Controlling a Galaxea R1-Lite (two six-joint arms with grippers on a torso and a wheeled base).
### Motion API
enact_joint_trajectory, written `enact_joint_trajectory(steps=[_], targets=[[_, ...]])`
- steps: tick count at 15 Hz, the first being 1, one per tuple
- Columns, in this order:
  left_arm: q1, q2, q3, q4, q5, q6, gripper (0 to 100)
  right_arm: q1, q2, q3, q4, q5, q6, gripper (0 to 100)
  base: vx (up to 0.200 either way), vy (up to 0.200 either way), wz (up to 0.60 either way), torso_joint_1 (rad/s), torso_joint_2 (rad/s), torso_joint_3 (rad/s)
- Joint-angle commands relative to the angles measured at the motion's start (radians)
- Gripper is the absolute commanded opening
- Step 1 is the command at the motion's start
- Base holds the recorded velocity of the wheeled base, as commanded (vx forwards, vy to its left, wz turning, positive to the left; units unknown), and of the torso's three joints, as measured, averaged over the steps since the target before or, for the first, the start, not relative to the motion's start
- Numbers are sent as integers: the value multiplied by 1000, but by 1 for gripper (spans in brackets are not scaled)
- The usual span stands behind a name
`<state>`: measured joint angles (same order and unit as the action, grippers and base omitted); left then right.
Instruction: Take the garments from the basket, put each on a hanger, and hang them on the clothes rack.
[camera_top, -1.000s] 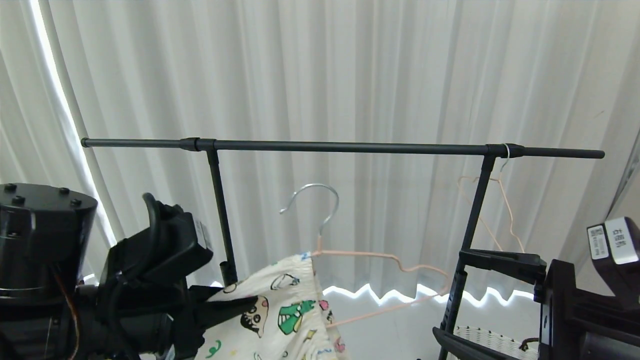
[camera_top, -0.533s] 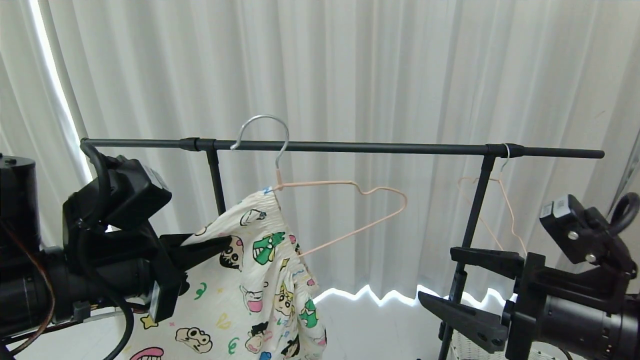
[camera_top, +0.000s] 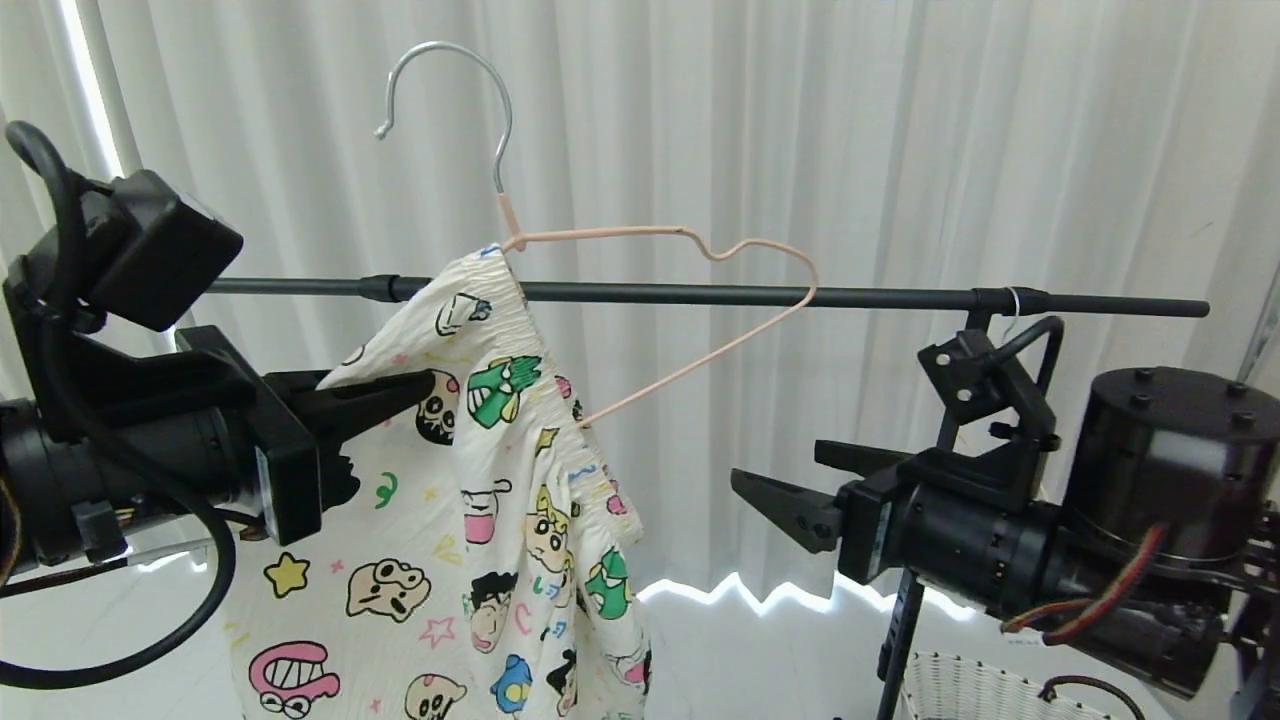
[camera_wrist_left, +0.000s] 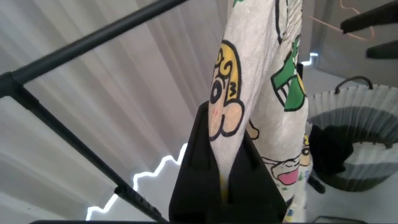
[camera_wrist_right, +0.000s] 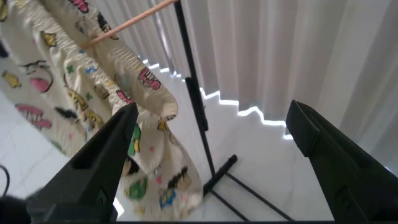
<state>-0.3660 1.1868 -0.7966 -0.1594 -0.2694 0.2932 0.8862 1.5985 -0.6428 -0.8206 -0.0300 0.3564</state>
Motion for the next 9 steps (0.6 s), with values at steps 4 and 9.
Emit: enact_joint_trajectory(steps=[4,9], targets=[[-82,-10,-10,1,1,0,0,91,159,-94,-12,-25,29,100,0,0,0,0,0,0],[-94,-4,-9,0,10,4,0,120,195,-110,-29,-85,49,100,0,0,0,0,0,0]])
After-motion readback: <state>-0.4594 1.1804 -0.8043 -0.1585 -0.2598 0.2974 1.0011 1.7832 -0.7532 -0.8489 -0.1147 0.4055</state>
